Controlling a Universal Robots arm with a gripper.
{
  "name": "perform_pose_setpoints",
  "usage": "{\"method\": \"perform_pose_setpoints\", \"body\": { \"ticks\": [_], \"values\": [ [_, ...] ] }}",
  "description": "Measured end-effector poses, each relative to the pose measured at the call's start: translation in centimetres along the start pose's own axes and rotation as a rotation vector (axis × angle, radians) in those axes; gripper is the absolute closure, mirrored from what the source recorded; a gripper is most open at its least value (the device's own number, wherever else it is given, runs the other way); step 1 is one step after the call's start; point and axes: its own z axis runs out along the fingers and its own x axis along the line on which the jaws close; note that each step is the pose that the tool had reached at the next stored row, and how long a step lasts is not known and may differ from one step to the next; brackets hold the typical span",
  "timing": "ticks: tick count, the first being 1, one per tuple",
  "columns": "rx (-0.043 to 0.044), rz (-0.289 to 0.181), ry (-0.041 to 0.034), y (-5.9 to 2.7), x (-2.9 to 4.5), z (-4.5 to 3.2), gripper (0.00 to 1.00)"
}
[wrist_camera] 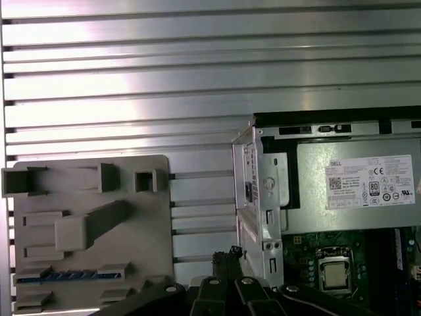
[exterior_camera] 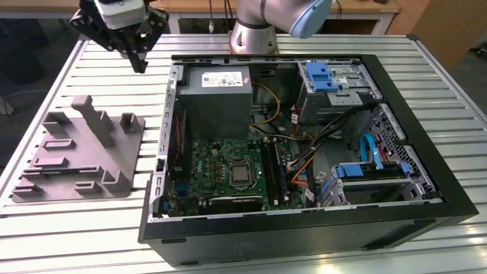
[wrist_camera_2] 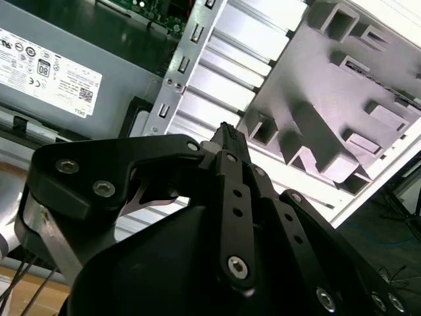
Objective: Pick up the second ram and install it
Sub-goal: 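Reach for the second ram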
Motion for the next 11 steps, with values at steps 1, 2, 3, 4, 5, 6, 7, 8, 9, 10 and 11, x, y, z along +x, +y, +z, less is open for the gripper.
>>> {"method": "perform_pose_setpoints", "body": {
  "ticks": [1, 2, 3, 4, 5, 6, 7, 8, 9, 10, 11],
  "values": [
    [0.0, 0.0, 0.0001, -0.05, 0.23, 0.03, 0.9],
    [0.0001, 0.0, 0.0001, -0.11, 0.43, 0.06, 0.9],
    [0.0001, 0.0, 0.0, -0.2, 0.65, 0.1, 0.9],
    [0.0, 0.0, 0.0, -0.3, 0.86, 0.14, 0.9],
    [0.0, 0.0, 0.0, -0.41, 1.05, 0.17, 0.9],
    [0.0001, 0.0, 0.0, -0.54, 1.26, 0.2, 0.9],
    [-0.0001, 0.0, 0.0, -0.66, 1.49, 0.23, 0.9],
    [0.0001, 0.0, 0.0001, -0.81, 1.76, 0.25, 0.9],
    [0.0001, 0.0, 0.0001, -0.95, 2.03, 0.28, 0.9],
    [0.0, 0.0, 0.0, -1.11, 2.32, 0.31, 0.9],
    [0.0, 0.0, 0.0, -1.28, 2.67, 0.34, 0.9]
  ]
}}
